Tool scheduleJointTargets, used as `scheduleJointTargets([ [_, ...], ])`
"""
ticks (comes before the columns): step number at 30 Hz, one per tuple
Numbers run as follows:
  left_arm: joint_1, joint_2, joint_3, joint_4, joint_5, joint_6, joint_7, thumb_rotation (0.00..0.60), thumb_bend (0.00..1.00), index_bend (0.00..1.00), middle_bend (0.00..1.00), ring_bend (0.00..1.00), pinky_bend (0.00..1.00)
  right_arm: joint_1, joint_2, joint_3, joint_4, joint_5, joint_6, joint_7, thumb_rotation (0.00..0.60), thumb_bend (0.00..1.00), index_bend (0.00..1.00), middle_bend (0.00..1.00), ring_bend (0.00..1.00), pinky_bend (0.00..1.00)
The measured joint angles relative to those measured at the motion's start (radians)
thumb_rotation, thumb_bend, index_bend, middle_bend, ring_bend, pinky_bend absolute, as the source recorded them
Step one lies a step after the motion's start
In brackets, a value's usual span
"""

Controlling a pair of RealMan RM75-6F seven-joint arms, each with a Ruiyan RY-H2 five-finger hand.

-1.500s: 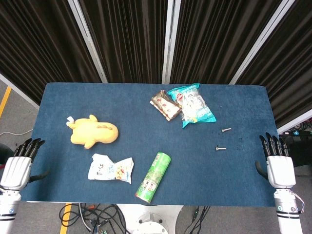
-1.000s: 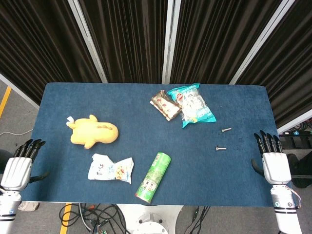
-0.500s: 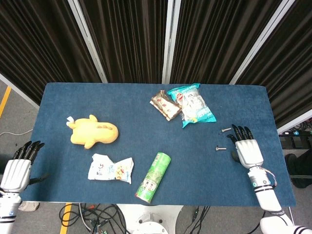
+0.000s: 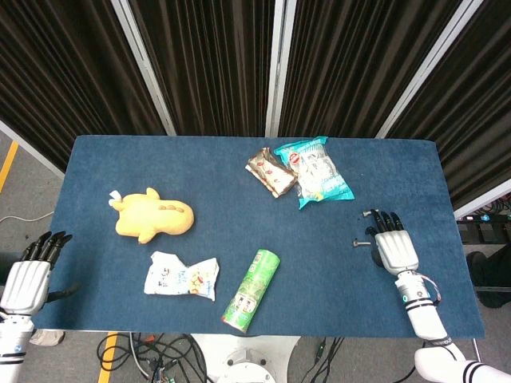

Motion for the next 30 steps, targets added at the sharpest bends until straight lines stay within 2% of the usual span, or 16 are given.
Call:
scheduleJointTargets([
  [18,0.002,0.002,0.002,0.004,-0.005,-0.006,-0.001,0.600,0.00,0.14,0.12,0.05,0.17,0.024,-0.050,-0.007,0.073,0.009,-0.013,0.031,0.600,0.31,0.43,0.03,0.00,0.00],
  [30,0.004,0.001,0.003,0.006,-0.006,-0.006,-0.008,0.600,0.00,0.14,0.12,0.05,0.17,0.029,-0.061,-0.008,0.088,0.011,-0.004,0.035,0.600,0.31,0.54,0.03,0.00,0.00],
])
